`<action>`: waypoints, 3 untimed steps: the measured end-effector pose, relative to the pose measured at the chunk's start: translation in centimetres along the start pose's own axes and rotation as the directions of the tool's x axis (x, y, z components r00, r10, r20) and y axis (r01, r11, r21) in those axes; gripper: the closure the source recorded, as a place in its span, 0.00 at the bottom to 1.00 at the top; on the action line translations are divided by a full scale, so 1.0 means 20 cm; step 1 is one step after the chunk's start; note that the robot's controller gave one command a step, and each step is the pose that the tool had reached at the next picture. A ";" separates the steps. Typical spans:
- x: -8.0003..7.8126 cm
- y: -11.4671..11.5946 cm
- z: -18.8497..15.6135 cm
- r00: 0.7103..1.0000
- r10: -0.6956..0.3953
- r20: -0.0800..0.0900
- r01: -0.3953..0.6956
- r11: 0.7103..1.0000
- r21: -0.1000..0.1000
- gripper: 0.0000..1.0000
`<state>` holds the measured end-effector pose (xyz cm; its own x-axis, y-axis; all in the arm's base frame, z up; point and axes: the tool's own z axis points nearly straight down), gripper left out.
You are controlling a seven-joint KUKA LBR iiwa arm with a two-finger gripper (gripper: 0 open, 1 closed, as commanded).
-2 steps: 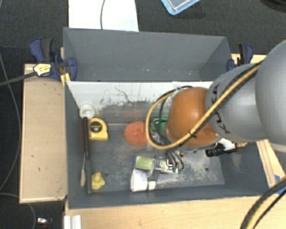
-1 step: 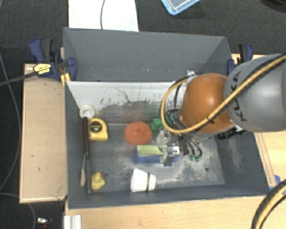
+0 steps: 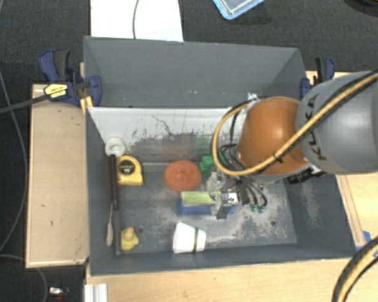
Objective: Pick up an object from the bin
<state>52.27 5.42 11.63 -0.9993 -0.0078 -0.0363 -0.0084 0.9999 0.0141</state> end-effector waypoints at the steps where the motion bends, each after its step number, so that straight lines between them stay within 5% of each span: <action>1: -0.03 0.01 -0.32 0.998 -0.066 -0.005 0.066 0.998 0.000 1.00; 2: -0.07 0.03 -0.45 1.000 -0.021 0.000 0.021 1.000 -0.001 1.00; 3: -0.10 0.06 -0.15 0.997 -0.072 0.005 0.072 0.997 0.000 1.00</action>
Offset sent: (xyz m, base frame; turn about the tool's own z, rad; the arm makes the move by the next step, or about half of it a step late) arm 0.0091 0.0059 0.0866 -0.0165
